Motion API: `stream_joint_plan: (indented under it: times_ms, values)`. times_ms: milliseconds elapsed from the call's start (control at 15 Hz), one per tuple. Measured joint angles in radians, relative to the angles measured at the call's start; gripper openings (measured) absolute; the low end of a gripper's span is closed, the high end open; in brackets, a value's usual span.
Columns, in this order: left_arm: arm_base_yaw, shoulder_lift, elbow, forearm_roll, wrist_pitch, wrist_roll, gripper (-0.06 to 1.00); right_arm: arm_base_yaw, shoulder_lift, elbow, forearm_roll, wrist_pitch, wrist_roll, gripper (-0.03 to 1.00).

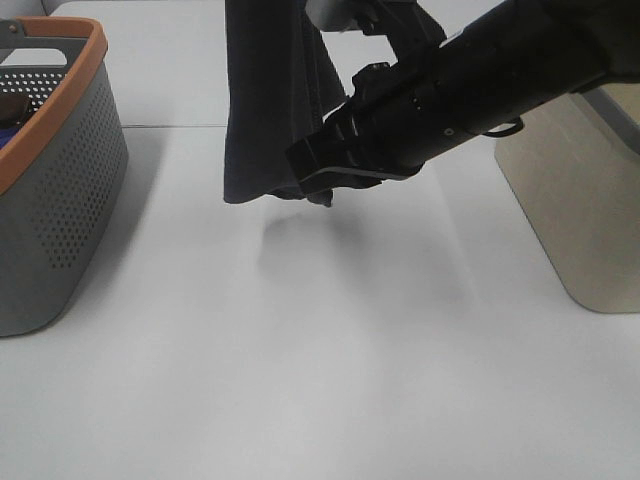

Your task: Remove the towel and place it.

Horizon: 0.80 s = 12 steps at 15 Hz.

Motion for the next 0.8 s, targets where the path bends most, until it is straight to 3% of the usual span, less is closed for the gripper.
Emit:
stream_joint_plan:
  times_ms: [200, 400, 600, 800]
  values:
    - [0.000, 0.029, 0.000, 0.135, 0.073, 0.000, 0.00, -0.056, -0.014, -0.135, -0.321, 0.195, 0.293, 0.00]
    - [0.000, 0.094, 0.000, 0.273, 0.118, -0.047, 0.00, -0.140, -0.012, -0.290, -0.582, 0.250, 0.499, 0.00]
    - [0.050, 0.168, 0.000, 0.416, 0.026, -0.156, 0.00, -0.224, 0.050, -0.452, -0.622, 0.208, 0.540, 0.00]
    - [0.150, 0.264, 0.000, 0.441, -0.162, -0.219, 0.00, -0.260, 0.151, -0.586, -0.678, 0.106, 0.540, 0.00]
